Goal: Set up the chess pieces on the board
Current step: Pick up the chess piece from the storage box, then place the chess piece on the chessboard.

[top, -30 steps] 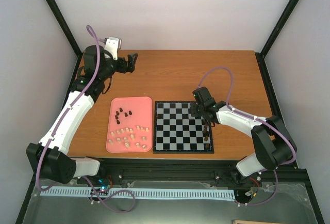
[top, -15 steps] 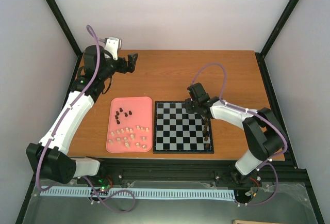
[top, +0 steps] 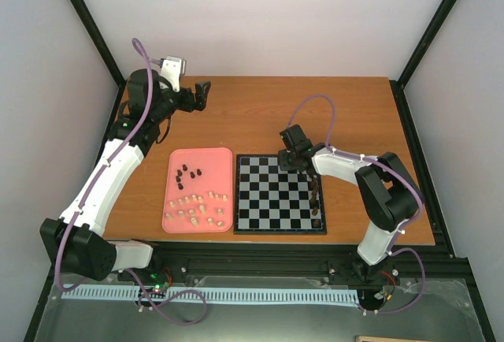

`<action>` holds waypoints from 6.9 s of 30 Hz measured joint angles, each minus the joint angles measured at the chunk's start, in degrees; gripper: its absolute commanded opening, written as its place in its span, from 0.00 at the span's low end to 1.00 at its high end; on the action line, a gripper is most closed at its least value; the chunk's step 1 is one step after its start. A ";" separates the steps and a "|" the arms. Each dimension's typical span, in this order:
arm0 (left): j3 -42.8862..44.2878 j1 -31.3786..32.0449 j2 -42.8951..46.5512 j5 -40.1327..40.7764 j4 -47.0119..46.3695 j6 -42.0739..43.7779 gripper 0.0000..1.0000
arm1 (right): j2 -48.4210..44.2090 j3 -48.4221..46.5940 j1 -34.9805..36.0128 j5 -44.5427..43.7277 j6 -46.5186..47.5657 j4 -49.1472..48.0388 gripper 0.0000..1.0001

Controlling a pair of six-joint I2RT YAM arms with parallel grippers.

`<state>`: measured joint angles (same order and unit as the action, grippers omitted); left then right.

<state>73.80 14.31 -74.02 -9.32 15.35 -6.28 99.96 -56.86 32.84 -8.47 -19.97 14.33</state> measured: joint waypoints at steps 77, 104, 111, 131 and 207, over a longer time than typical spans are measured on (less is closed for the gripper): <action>-1.88 0.00 7.08 5.33 -0.76 -1.51 1.00 | 32.79 -45.24 22.45 16.96 12.68 5.25 0.34; -1.88 0.00 7.06 5.35 -0.76 -1.51 1.00 | 31.04 -41.88 22.53 12.31 12.90 4.74 0.03; -1.88 0.00 7.06 5.38 -0.76 -1.51 1.00 | 12.83 -23.12 22.21 4.17 10.51 1.55 0.03; -1.88 0.00 6.16 4.31 -0.79 -1.51 1.00 | -20.02 12.20 8.28 -7.43 -1.92 6.95 0.03; -1.88 0.00 4.96 4.17 -0.81 -1.49 1.00 | -12.74 14.03 2.12 -6.82 -3.32 0.61 0.16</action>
<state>71.92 14.31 -69.06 -5.15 14.55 -7.77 87.22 -42.83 34.96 -15.29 -23.29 14.94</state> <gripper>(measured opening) 0.997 0.158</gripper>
